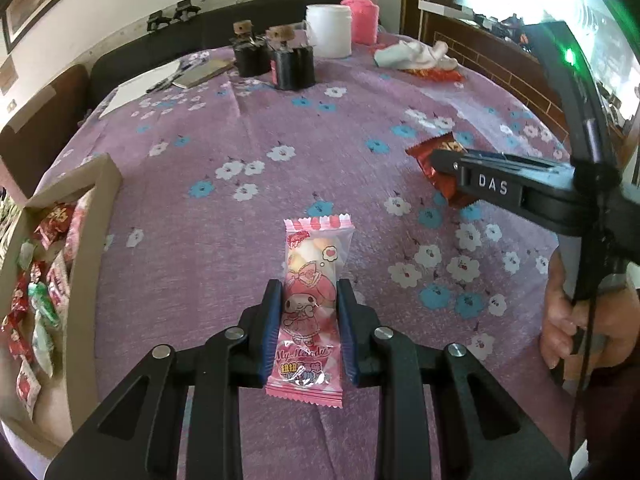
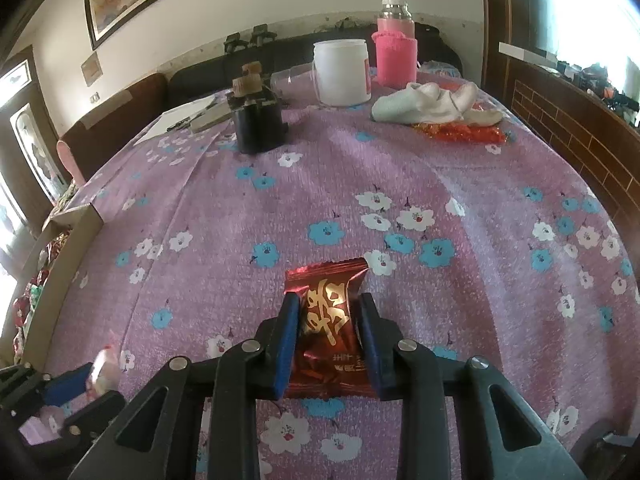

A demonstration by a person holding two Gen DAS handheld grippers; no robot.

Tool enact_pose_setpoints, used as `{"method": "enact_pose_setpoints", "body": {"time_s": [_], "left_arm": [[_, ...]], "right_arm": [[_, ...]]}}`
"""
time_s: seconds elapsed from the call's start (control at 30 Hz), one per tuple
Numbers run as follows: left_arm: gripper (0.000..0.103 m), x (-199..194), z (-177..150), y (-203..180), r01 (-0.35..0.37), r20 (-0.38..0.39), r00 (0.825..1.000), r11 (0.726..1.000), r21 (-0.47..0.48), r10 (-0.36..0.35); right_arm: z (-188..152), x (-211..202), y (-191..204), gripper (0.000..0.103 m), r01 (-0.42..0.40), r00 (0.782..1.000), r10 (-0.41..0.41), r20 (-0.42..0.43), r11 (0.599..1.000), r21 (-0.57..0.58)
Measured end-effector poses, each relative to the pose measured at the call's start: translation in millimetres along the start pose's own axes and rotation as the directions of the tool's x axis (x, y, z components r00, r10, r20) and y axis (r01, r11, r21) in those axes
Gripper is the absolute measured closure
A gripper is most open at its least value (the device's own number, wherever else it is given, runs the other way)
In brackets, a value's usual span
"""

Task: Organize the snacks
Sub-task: 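Carry the pink bar and red bag into the box and open both tools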

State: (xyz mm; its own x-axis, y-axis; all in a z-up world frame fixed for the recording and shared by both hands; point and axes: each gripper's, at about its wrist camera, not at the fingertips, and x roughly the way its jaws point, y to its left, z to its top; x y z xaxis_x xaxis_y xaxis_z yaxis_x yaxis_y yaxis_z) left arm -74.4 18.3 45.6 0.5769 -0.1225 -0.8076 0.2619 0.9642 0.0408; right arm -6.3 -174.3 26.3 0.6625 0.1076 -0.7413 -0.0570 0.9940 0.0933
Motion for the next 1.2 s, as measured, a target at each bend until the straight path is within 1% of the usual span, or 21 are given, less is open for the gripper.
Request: {"method": "enact_pose_setpoints", "body": {"time_s": [0.17, 0.27, 0.37, 0.7, 0.9, 1.07, 1.2], "left_arm": [[0.079, -12, -1, 9, -0.01, 0.027, 1.0, 1.0, -0.025, 0.011], [0.079, -17, -4, 17, -0.014, 0.03, 0.999, 0.999, -0.048, 0.016], [0.079, -21, -7, 26, -0.022, 0.03, 0.999, 0.997, -0.076, 0.024], [0.079, -45, -23, 63, -0.038, 0.059, 0.997, 0.984, -0.175, 0.049], [0.079, -60, -37, 88, -0.059, 0.071, 0.995, 0.973, -0.225, 0.077], [0.079, -68, -48, 113, -0.071, 0.075, 0.993, 0.956, -0.285, 0.096], [0.079, -72, -58, 129, -0.069, 0.075, 0.992, 0.943, -0.325, 0.098]], "right_arm": [[-1, -5, 3, 0.075, 0.005, 1.0, -0.004, 0.028, 1.0, -0.016], [-1, -9, 5, 0.075, 0.0, 0.999, 0.001, 0.049, 1.0, -0.021], [-1, -11, 7, 0.075, 0.014, 0.998, -0.012, 0.062, 1.0, -0.025], [-3, -10, 8, 0.075, 0.054, 0.996, -0.053, 0.067, 0.998, -0.022], [-2, -8, 10, 0.075, 0.075, 0.996, -0.074, 0.052, 0.997, -0.025], [-3, -25, 24, 0.075, 0.039, 0.998, -0.037, 0.053, 0.999, -0.037], [0, -41, 52, 0.075, -0.007, 0.998, 0.012, 0.06, 0.997, -0.079]]}}
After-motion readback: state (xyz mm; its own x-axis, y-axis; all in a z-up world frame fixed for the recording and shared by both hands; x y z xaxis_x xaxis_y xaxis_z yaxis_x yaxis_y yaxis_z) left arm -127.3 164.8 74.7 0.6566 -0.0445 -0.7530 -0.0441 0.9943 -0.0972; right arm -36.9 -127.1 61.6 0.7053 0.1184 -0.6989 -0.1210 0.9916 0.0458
